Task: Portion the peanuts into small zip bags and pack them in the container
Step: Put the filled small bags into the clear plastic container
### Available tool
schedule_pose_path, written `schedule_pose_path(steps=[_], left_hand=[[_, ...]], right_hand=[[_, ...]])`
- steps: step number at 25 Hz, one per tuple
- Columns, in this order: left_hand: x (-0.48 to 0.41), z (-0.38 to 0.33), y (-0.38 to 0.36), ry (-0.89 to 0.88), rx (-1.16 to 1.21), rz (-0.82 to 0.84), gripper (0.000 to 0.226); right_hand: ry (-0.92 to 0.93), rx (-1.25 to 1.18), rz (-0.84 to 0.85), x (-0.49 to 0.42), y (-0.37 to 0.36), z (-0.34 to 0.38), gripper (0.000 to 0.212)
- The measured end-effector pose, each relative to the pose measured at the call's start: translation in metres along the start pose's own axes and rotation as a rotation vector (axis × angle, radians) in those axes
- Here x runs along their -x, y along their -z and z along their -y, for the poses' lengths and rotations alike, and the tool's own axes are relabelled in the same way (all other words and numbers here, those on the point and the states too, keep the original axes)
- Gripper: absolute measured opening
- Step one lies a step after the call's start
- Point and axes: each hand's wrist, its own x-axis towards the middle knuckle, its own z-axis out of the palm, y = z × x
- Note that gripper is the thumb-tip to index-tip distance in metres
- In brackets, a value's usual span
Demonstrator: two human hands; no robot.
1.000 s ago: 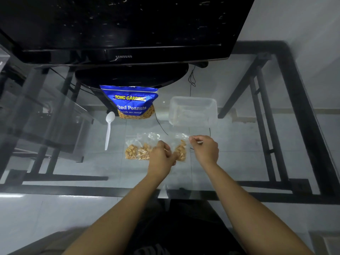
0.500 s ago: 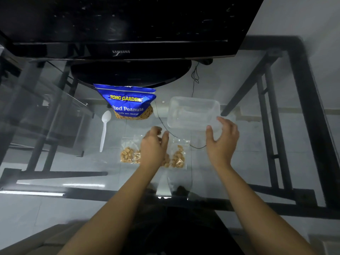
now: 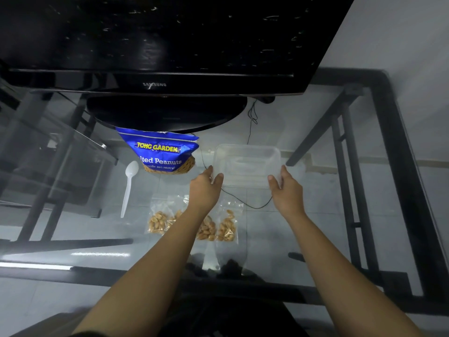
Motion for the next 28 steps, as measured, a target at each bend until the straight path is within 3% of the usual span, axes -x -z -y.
schedule_pose_path(steps=[6,10,11,12,15,17,21,28], left_hand=[[0.016,-0.009,0.013,-0.12,0.064,-0.155,0.049],[0.016,-0.015,0.021,0.02,0.688,0.045,0.044],[0.014,-0.018,0.022,0.026,0.718,0.079,0.046],[0.011,-0.021,0.023,-0.004,0.632,0.079,0.047],[-0.003,-0.022,0.018,-0.123,0.064,-0.066,0.056],[-0.012,-0.017,0.013,-0.103,-0.125,-0.073,0.056],[-0.017,-0.014,0.004,-0.101,-0.165,-0.112,0.037],[-0.02,-0.011,0.002,-0.134,-0.206,-0.153,0.031]], right_hand=[[0.053,-0.124,-0.085,0.023,0.01,0.011,0.057],[-0.009,-0.508,-0.1,0.028,0.04,0.019,0.056],[-0.032,-0.623,-0.056,0.026,0.049,0.022,0.06],[-0.035,-0.67,-0.026,0.023,0.058,0.023,0.064],[-0.027,-0.674,-0.062,0.012,0.075,0.017,0.069],[-0.07,-0.783,-0.116,0.008,0.079,0.009,0.071],[-0.15,-0.88,-0.214,0.002,0.071,-0.013,0.073],[-0.256,-0.7,-0.368,-0.009,0.05,-0.05,0.076]])
